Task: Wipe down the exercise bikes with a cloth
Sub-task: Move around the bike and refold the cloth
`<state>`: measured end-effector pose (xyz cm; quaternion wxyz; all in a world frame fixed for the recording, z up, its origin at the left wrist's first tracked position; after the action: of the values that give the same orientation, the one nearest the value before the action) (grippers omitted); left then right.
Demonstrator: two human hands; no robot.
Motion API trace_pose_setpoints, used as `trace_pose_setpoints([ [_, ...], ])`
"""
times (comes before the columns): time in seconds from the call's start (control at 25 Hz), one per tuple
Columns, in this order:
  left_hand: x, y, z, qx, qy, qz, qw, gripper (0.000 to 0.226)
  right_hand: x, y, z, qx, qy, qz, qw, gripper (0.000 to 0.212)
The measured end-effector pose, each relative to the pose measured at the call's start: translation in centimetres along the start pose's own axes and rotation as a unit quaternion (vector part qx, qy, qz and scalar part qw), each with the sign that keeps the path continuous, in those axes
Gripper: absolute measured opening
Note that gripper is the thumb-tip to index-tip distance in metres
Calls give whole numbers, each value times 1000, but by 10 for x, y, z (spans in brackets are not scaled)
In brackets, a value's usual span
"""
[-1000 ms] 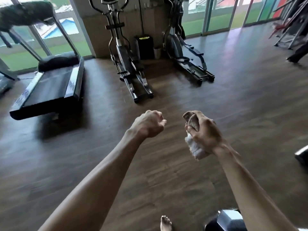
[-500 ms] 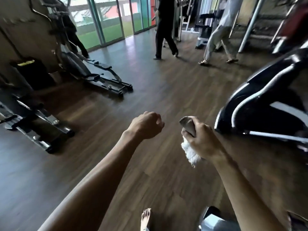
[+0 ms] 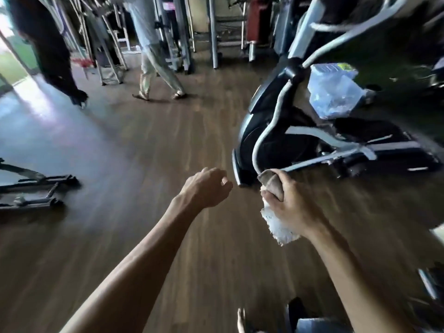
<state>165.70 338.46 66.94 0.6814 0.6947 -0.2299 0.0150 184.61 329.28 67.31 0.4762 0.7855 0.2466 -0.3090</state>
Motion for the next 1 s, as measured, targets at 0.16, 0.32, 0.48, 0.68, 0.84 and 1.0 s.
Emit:
trace_pose_setpoints([
  [0.16,30,-36,-107,-21,-64,4,998,23,60,0,-75,47,-46,-12,998,38],
  [0.32,76,-54,-209,-54,-139,-14,989,24,106,17,-152,98,-104,13,990,39],
  [0.48,133,-68,-296,-63,-211,10,975,22,143,39,-212,144,-134,37,980,40],
  [0.68,232,-109,-400,-186,-270,196,924,21,193,86,-276,278,-206,69,936,27],
  [0.84,321,-124,-412,-413,-309,359,778,30,224,129,-305,458,-284,30,842,22],
  [1.0,395,-138,-422,-464,-410,391,681,49,244,163,-309,546,-341,-108,758,50],
])
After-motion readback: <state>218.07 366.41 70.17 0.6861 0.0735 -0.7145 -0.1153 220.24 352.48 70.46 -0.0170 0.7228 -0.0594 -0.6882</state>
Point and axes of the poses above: each hand's wrist, its own z-axis away from the middle knuckle, its own y-axis out of the back of the hand, x = y × z, the point moved 5 cm from there along -z, towards the middle knuckle, and after that the axes turned 13 degrees about x, right-handed, at the moved point
